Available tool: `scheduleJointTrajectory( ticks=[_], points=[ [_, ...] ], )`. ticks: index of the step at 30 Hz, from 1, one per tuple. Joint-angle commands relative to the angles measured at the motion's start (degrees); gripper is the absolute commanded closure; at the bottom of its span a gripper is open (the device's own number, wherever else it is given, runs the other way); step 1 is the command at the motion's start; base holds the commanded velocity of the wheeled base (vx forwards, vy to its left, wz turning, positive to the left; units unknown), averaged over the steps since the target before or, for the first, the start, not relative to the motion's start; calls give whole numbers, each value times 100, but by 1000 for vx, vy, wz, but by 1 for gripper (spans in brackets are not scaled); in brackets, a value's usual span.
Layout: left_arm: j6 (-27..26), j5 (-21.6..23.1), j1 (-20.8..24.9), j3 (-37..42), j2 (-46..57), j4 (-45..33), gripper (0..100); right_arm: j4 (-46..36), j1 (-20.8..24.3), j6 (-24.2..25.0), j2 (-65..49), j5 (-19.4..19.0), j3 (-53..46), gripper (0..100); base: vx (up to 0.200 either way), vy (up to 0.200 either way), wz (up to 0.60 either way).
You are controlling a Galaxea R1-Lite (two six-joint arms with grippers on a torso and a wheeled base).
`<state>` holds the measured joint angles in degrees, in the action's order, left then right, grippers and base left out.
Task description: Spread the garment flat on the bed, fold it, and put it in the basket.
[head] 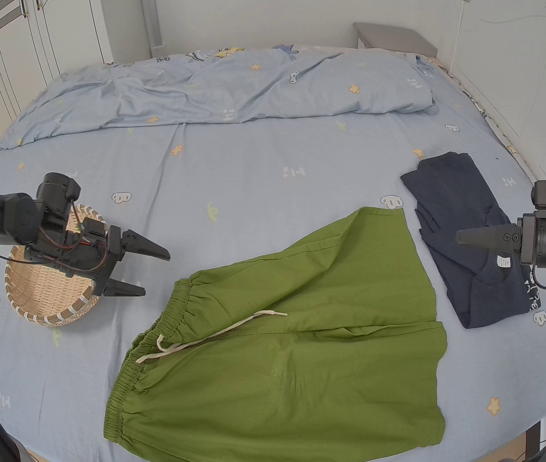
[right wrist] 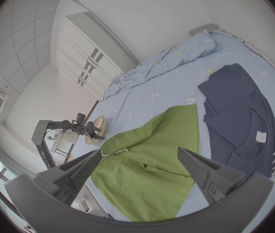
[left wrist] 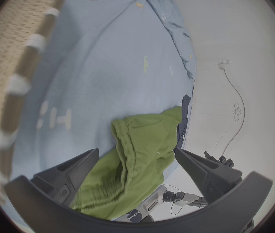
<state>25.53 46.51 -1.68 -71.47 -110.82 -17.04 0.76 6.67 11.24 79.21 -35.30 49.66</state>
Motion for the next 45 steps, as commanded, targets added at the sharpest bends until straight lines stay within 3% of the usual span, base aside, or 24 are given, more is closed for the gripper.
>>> scheduleJointTrajectory(
  ticks=[1,7,13,14,27,31,45],
  points=[
    [93,-45,309,-824,-1205,-1,0,118,-34,-254,762,-38,325,0,0,0,0],
    [93,-546,520,-1000,-1477,-18,0,144,-16,-263,859,-47,369,0,0,0,0],
    [110,-573,573,-965,-1424,-18,0,153,28,-263,947,-47,360,0,0,0,0],
    [110,-573,573,-965,-1424,-18,100,153,28,-263,947,-47,360,0,0,0,0],
    [146,-564,652,-956,-1372,-27,100,197,-16,-263,1070,-38,369,0,0,0,0],
    [365,-564,625,-965,-897,-1,100,197,-8,-263,1061,-38,360,0,0,0,0],
    [295,-590,406,-1659,-695,149,100,214,1,-263,1061,6,360,0,0,0,0]
  ],
)
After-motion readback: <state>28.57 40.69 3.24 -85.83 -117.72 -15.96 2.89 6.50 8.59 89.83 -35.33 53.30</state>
